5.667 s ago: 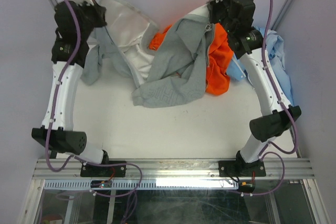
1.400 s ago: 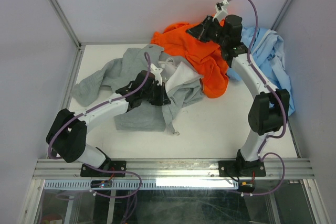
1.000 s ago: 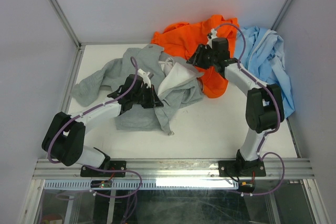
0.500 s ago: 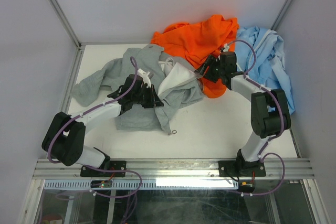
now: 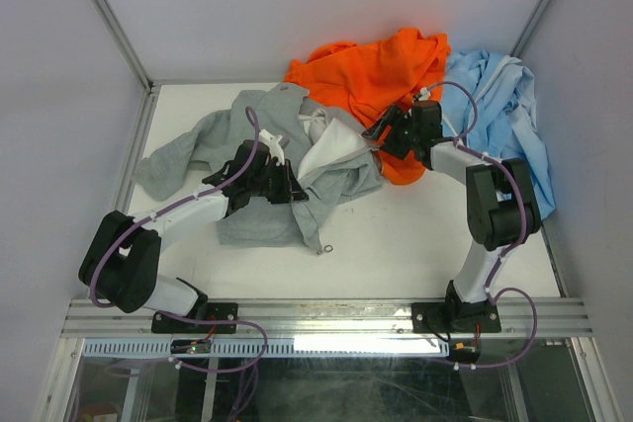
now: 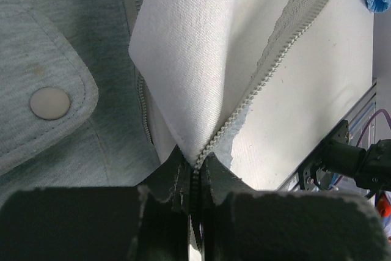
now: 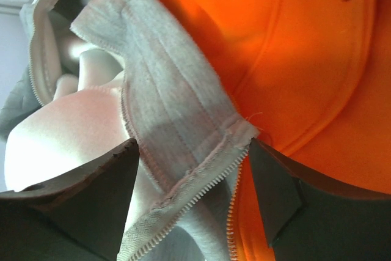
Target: Zip up the jacket
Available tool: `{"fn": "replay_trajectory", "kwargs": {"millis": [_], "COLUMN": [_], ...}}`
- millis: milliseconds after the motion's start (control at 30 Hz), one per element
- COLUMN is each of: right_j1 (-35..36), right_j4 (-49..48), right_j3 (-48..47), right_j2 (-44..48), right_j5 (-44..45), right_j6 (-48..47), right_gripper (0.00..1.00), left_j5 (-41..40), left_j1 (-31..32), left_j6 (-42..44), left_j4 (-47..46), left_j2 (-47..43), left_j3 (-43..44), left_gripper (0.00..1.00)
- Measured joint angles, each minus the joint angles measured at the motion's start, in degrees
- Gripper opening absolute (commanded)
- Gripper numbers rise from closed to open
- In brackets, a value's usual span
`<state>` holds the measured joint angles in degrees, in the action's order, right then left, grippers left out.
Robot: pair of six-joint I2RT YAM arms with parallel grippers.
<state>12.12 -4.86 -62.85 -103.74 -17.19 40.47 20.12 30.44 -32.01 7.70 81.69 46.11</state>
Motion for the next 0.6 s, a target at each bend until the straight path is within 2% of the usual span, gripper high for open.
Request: {"fn": "replay_trajectory", "kwargs": {"millis": [267, 600], "right_j1": [-1.0, -0.6], "right_j4": [0.0, -4.4], "right_j3": [0.5, -0.2], "right_j2": [0.0, -2.5], "right_j5": [-0.5, -10.2], "right_j6": [0.2, 2.4], "right_gripper": [0.77, 0.76], "left_j5": [0.0, -0.2], "left_j1": [0.3, 0.8], "left_j6": [0.0, 0.0], "left_j4": [0.3, 0.5], "left_j2": [0.0, 0.0], "left_j3": [0.0, 0.0], "left_gripper": [0.00, 0.01]}}
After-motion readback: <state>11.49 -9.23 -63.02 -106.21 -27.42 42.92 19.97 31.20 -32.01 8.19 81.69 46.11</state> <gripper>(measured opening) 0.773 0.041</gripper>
